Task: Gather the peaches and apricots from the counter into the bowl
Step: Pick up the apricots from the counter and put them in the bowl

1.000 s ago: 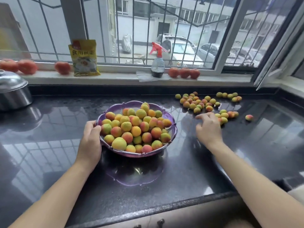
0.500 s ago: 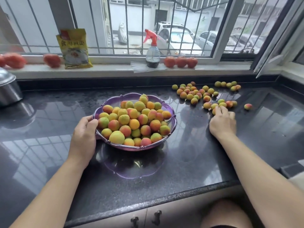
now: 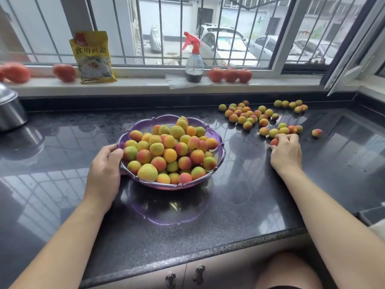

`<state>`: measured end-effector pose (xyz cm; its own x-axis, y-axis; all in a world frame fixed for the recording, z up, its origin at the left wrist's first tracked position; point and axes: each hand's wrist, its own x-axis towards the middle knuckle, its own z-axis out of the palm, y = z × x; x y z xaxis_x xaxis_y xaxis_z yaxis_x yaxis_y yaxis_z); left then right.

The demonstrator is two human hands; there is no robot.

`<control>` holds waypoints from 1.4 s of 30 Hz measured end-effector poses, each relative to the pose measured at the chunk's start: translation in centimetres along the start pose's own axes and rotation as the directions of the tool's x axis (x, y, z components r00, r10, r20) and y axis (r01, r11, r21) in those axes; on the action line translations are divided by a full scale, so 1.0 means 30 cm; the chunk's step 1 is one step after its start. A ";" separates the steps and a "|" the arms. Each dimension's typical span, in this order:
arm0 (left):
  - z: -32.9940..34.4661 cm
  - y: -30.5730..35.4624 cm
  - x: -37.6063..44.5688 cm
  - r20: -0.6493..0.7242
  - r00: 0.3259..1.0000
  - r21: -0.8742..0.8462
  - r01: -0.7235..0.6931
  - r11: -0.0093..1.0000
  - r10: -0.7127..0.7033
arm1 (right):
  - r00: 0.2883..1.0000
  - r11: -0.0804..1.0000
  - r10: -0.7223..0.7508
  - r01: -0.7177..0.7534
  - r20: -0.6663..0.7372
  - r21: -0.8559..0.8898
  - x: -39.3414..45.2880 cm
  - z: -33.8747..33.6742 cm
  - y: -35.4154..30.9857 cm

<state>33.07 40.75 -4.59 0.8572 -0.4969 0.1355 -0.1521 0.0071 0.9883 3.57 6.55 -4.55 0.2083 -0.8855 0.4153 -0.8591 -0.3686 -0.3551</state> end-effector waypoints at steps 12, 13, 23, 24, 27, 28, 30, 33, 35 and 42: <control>0.013 0.005 0.002 0.125 0.992 -0.049 -0.020 0.999 0.026 | 0.968 0.933 -0.231 0.248 -0.094 0.261 -0.072 -0.065 -0.108; 0.011 0.006 0.001 0.131 0.991 -0.044 -0.020 0.999 0.025 | 0.964 0.905 -0.250 0.265 -0.087 0.334 -0.075 -0.086 -0.153; -0.002 0.008 -0.008 0.100 0.995 -0.042 -0.016 0.999 0.020 | 0.754 0.753 -0.579 0.347 0.312 0.559 -0.099 -0.210 -0.566; -0.001 0.008 -0.007 0.098 0.995 -0.041 -0.013 0.999 0.017 | 0.750 0.760 -0.582 0.366 0.313 0.537 -0.101 -0.206 -0.586; -0.002 0.010 -0.003 0.091 0.996 -0.043 -0.005 0.999 0.009 | 0.767 0.777 -0.558 0.349 0.316 0.523 -0.111 -0.196 -0.637; -0.002 0.009 -0.002 0.088 0.996 -0.043 -0.003 0.999 0.007 | 0.769 0.781 -0.558 0.360 0.311 0.510 -0.116 -0.190 -0.648; -0.003 0.009 -0.001 0.088 0.996 -0.049 -0.001 0.999 0.006 | 0.767 0.786 -0.560 0.372 0.313 0.494 -0.121 -0.182 -0.663; -0.001 0.007 -0.001 0.087 0.996 -0.050 -0.003 0.999 0.008 | 0.752 0.807 -0.539 0.333 0.379 0.488 -0.123 -0.187 -0.666; -0.001 0.007 -0.001 0.083 0.996 -0.043 -0.009 0.999 0.012 | 0.747 0.813 -0.527 0.304 0.405 0.496 -0.117 -0.193 -0.660; -0.002 -0.001 0.001 0.074 0.997 -0.045 -0.006 0.999 0.010 | 0.751 0.811 -0.519 0.281 0.408 0.514 -0.125 -0.187 -0.662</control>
<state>33.13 40.78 -4.62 0.8168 -0.5598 0.1395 -0.1355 0.0489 0.9896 17.21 18.79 5.64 0.7929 -0.5894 0.1546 -0.3978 -0.6929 -0.6014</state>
